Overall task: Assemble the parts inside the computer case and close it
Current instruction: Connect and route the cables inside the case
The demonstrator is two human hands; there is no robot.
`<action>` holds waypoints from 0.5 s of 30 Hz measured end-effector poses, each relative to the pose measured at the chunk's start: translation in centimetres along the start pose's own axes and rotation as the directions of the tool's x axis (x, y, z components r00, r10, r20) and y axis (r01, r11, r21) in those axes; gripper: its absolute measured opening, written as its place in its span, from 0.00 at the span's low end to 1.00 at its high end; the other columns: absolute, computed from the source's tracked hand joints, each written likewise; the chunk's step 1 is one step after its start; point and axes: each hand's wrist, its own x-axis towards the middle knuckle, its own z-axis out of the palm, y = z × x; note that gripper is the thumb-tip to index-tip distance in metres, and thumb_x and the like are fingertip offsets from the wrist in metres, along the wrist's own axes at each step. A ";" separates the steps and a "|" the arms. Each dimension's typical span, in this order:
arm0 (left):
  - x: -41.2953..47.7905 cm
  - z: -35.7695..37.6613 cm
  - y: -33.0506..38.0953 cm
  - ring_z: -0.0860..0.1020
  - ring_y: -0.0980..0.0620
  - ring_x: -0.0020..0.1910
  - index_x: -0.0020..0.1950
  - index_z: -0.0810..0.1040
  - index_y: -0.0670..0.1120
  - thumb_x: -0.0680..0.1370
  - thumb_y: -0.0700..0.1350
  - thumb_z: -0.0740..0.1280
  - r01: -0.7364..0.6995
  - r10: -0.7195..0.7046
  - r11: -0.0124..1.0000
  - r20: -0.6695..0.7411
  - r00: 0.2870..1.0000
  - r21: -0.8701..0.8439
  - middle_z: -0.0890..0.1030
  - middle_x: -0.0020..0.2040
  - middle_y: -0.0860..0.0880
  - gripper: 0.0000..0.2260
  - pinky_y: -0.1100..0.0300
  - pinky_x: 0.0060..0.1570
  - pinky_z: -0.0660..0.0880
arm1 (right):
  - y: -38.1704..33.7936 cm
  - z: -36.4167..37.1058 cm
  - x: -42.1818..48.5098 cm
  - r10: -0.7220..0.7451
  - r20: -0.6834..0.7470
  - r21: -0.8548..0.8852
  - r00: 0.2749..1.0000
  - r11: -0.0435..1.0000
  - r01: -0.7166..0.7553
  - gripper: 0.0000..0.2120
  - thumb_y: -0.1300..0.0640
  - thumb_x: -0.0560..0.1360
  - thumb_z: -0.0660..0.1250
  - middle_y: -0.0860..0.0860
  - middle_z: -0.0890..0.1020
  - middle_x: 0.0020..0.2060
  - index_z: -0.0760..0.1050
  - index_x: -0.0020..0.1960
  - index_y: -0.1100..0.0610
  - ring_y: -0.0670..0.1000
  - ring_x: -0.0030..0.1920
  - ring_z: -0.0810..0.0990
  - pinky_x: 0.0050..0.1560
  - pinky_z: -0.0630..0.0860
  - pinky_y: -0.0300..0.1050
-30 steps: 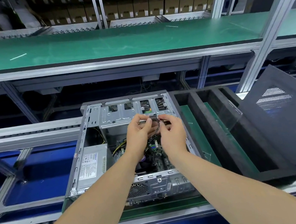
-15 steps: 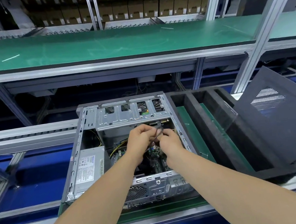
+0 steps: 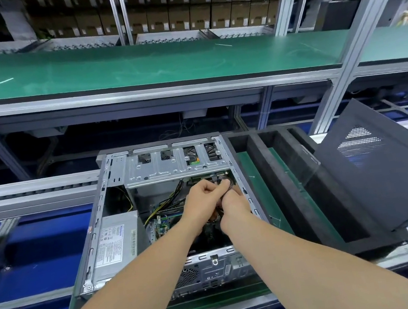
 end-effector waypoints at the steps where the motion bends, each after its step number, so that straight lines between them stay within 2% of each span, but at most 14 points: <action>1: 0.0 0.0 -0.1 0.76 0.50 0.32 0.42 0.78 0.46 0.72 0.64 0.74 0.016 -0.016 1.000 0.007 1.000 0.003 0.80 0.31 0.51 0.20 0.57 0.34 0.71 | -0.1 0.1 -0.1 0.030 0.020 0.033 0.999 0.999 -0.031 0.03 0.57 0.83 0.68 0.53 0.80 0.36 0.81 0.52 0.52 0.52 0.35 0.79 0.36 0.75 0.45; 4: 0.1 -0.2 0.0 0.75 0.52 0.30 0.44 0.75 0.47 0.71 0.64 0.75 0.097 -0.096 0.994 0.034 0.995 -0.052 0.79 0.33 0.51 0.22 0.60 0.30 0.70 | -0.3 0.3 0.1 0.021 0.060 0.083 0.998 0.996 -0.026 0.20 0.56 0.84 0.66 0.55 0.73 0.27 0.78 0.34 0.48 0.52 0.28 0.71 0.34 0.68 0.45; 6: 0.4 -0.2 -0.2 0.75 0.53 0.30 0.49 0.73 0.47 0.71 0.63 0.76 0.178 -0.169 0.976 0.083 0.982 -0.128 0.78 0.34 0.50 0.23 0.62 0.28 0.70 | -0.2 0.3 0.0 0.009 0.019 0.044 1.000 0.999 -0.010 0.15 0.55 0.83 0.68 0.51 0.71 0.21 0.78 0.37 0.49 0.50 0.27 0.69 0.33 0.68 0.43; 8: 0.5 -0.1 -0.2 0.75 0.53 0.31 0.53 0.74 0.45 0.72 0.61 0.76 0.217 -0.202 0.963 0.105 0.974 -0.162 0.79 0.36 0.49 0.23 0.62 0.29 0.70 | -0.2 0.3 -0.4 0.001 0.004 0.024 1.000 1.000 -0.001 0.11 0.53 0.82 0.69 0.47 0.71 0.18 0.78 0.41 0.49 0.48 0.23 0.72 0.29 0.70 0.39; 10: 0.6 0.1 -0.1 0.76 0.53 0.33 0.55 0.78 0.46 0.71 0.62 0.74 0.216 -0.203 0.964 0.097 0.974 -0.154 0.80 0.38 0.49 0.23 0.59 0.35 0.69 | 0.0 0.3 -0.2 -0.021 0.000 0.070 1.000 0.997 0.021 0.11 0.56 0.83 0.69 0.47 0.79 0.24 0.79 0.41 0.50 0.44 0.22 0.77 0.26 0.73 0.37; 11: 0.8 0.2 0.0 0.76 0.52 0.33 0.53 0.81 0.48 0.70 0.64 0.72 0.218 -0.206 0.964 0.090 0.974 -0.153 0.80 0.37 0.49 0.22 0.57 0.39 0.69 | 0.1 0.4 -0.1 -0.034 -0.004 0.088 0.999 0.996 0.034 0.11 0.57 0.82 0.69 0.48 0.81 0.28 0.80 0.41 0.51 0.44 0.25 0.80 0.27 0.75 0.37; 13: 0.9 0.4 0.3 0.76 0.49 0.35 0.49 0.85 0.48 0.71 0.65 0.68 0.261 -0.258 0.952 0.040 0.965 -0.157 0.79 0.32 0.49 0.21 0.53 0.43 0.70 | 0.2 0.6 0.1 -0.044 -0.028 0.070 0.999 0.996 0.046 0.10 0.57 0.82 0.70 0.50 0.84 0.36 0.81 0.41 0.51 0.49 0.33 0.84 0.37 0.81 0.44; 15: 1.3 0.8 0.5 0.78 0.47 0.38 0.48 0.86 0.44 0.73 0.63 0.70 0.295 -0.310 0.938 -0.056 0.949 -0.181 0.81 0.33 0.46 0.22 0.54 0.44 0.72 | 0.4 0.7 0.4 -0.049 -0.057 0.041 0.997 0.998 0.051 0.09 0.56 0.81 0.71 0.52 0.85 0.40 0.81 0.41 0.50 0.53 0.38 0.84 0.43 0.82 0.50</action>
